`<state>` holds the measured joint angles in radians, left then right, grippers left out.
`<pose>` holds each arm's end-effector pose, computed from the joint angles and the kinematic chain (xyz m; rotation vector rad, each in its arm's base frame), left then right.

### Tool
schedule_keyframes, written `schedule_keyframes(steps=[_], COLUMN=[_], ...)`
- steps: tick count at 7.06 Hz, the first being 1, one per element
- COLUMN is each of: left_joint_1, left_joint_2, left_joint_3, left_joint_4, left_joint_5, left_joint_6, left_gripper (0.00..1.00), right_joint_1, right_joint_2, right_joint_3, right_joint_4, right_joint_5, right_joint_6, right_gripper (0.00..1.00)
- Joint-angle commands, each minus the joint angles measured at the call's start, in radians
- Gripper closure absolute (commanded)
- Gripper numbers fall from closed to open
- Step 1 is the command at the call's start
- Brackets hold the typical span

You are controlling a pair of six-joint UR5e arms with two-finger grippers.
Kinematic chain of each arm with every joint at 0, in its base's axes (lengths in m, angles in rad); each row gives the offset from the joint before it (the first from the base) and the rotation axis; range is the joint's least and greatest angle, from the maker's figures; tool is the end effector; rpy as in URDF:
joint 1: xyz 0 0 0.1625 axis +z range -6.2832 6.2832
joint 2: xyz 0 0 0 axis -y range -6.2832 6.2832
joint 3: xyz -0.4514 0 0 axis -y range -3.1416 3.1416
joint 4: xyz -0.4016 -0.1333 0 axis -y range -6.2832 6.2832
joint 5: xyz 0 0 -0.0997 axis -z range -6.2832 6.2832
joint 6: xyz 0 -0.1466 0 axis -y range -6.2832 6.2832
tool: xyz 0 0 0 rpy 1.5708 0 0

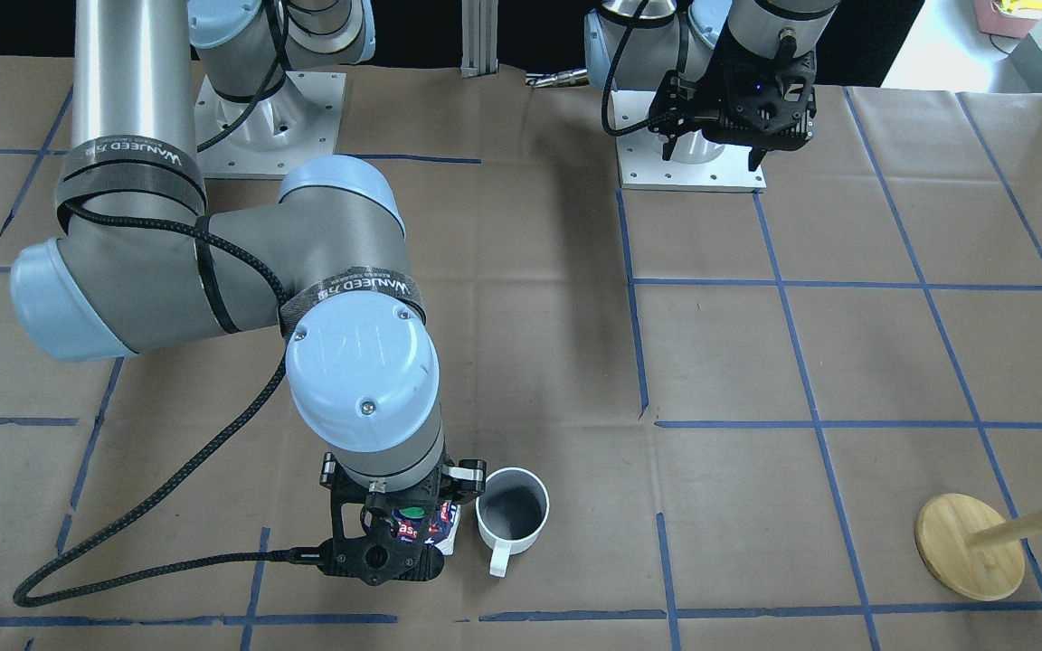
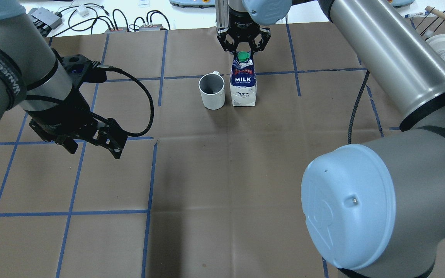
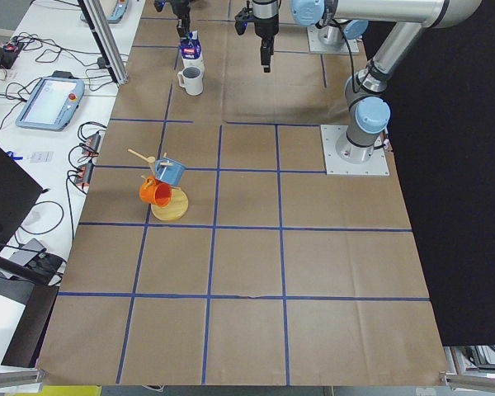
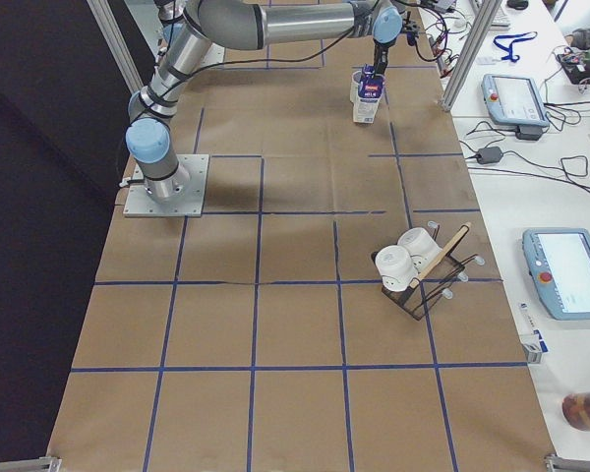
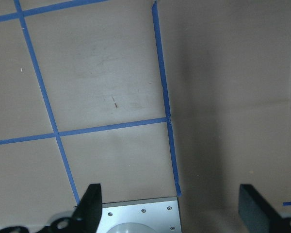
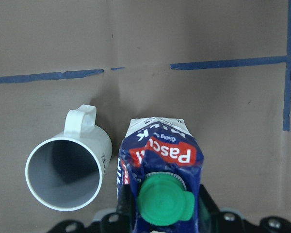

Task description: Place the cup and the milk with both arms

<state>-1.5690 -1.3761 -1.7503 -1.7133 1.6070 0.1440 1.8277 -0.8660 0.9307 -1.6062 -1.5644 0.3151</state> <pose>-0.1273 -0.3947 0.4535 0.2244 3.1002 0.2017 0.3302 -0.7286 0.3309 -0.0915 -3.1378 -0.0469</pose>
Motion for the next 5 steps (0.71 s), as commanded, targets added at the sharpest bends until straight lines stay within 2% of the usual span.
schedule_keyframes(steps=[1,2,3,5], left_joint_1=[0.0,0.0,0.0,0.0], left_joint_2=[0.006,0.006,0.006,0.005], left_joint_3=[0.003,0.002,0.0,0.002], left_joint_4=[0.032,0.099,0.113,0.113], left_joint_5=[-0.002,-0.002,-0.001,0.001], left_joint_6=[-0.001,-0.003,-0.004,-0.003], left_gripper=[0.0,0.0,0.0,0.0], right_joint_1=[0.002,0.002,0.001,-0.014], right_joint_2=[0.004,0.002,-0.001,-0.014], right_joint_3=[-0.003,-0.003,-0.003,-0.004], right_joint_4=[0.009,0.008,0.006,0.009], right_joint_5=[0.05,0.044,0.05,0.049], right_joint_6=[-0.01,-0.01,-0.01,-0.01], right_gripper=[0.69,0.47,0.0,0.0])
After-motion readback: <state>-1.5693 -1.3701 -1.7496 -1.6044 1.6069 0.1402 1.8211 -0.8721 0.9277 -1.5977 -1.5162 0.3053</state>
